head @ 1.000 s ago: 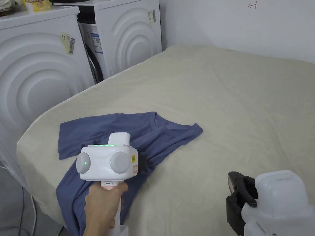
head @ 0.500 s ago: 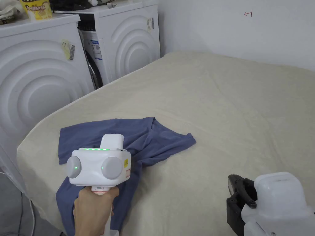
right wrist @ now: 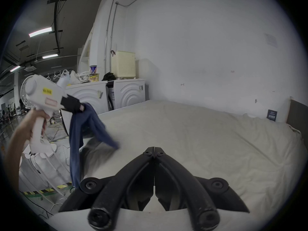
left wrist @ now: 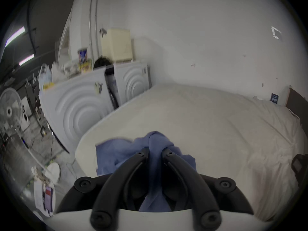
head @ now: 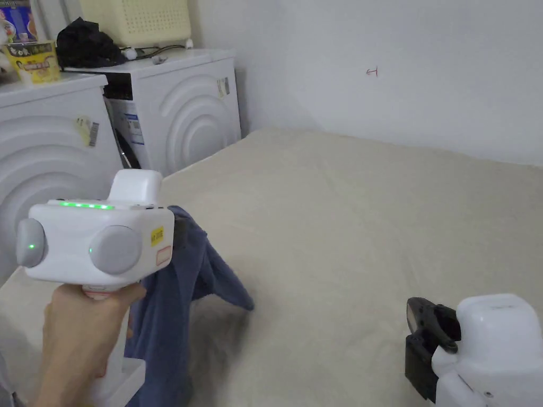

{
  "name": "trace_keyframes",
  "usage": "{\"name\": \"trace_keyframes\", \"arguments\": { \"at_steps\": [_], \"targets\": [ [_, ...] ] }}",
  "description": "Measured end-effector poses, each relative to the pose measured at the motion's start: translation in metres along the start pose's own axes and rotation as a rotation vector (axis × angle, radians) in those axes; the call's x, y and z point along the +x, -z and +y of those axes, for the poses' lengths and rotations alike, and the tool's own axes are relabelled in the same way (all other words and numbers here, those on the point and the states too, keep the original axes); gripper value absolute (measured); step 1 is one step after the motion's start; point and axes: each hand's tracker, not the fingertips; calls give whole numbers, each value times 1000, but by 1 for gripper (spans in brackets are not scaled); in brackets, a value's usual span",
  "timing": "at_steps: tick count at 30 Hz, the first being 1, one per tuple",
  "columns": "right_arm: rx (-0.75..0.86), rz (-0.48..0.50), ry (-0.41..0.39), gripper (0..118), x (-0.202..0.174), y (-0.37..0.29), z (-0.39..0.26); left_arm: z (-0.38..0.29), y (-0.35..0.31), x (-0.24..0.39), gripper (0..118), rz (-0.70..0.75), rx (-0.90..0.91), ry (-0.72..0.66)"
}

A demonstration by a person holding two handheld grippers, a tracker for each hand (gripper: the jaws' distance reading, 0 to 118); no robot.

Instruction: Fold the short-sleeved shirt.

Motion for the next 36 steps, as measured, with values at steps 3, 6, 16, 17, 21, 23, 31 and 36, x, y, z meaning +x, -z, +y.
{"name": "trace_keyframes", "arguments": {
  "at_steps": [3,6,16,17,21,23,31,36],
  "targets": [
    [31,-58,40,0,19,-22,7,31,-29,25,13,-77,96,29],
    [73,-133,41,0,39,-47,13,60,-59,57,13,-172,177,60],
    [129,-418,76,0,122,-142,20,96,-120,223,13,-679,299,234],
    [130,-437,86,0,130,-151,19,93,-120,239,13,-732,287,229],
    [132,-558,133,0,160,-191,14,62,-115,309,13,-921,196,238],
    [121,-596,167,0,173,-203,8,36,-110,339,13,-952,113,250],
    [-24,-640,282,0,207,-205,-34,-111,-54,428,13,-1008,-300,340],
    [-68,-622,329,0,213,-193,-53,-149,-35,430,13,-992,-392,352]
  ]
}}
